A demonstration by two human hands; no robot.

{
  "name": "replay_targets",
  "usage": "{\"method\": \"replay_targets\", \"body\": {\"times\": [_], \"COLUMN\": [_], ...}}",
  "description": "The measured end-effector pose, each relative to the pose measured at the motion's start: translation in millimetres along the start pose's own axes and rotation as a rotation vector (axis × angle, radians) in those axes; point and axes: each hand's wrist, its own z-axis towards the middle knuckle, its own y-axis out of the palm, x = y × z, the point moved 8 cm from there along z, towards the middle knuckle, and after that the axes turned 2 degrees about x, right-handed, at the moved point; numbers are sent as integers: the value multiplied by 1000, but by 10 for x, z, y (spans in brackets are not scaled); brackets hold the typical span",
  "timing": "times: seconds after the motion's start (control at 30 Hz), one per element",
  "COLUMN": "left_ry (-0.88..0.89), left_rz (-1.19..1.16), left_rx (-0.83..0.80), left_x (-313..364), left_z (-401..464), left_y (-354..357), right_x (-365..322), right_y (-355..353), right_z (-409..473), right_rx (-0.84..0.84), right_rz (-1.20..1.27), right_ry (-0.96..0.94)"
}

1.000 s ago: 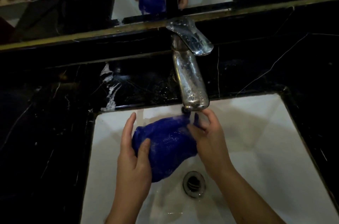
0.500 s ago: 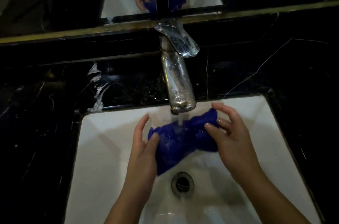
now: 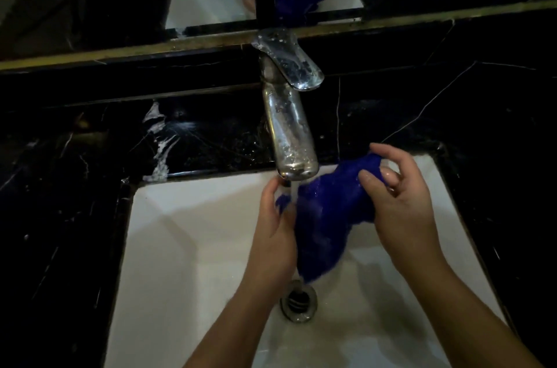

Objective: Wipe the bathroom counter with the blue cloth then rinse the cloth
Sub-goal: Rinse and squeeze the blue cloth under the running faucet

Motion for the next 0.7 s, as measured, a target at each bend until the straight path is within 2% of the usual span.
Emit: {"method": "replay_targets", "body": {"times": [0.13, 0.2, 0.27, 0.33, 0.37, 0.43, 0.57, 0.7], "left_ry": [-161, -215, -217, -210, -201, -139, 41, 39], "left_rz": [-132, -233, -301, -355, -357, -261, 162, 167], "left_rx": [168, 235, 254, 237, 220, 206, 280, 265], "left_x": [-174, -206, -186, -158, -145, -100, 47, 18], "left_z": [-135, -113, -77, -50, -41, -24, 22, -19], "left_y": [-65, -121, -128, -75, -46, -63, -329, -247], "right_x": [309, 501, 672, 750, 741, 734, 547, 221], "right_y": [173, 271, 371, 551, 642, 715, 681, 833], "right_z": [-107, -186, -330, -493, -542, -499, -267, -258], "right_rx": [-43, -74, -70, -82, -113, -158, -74, -134], "right_rz": [-171, -150, 24, 345, 432, 349, 79, 6], "right_ry": [95, 249, 500, 744, 797, 727, 379, 103]}}
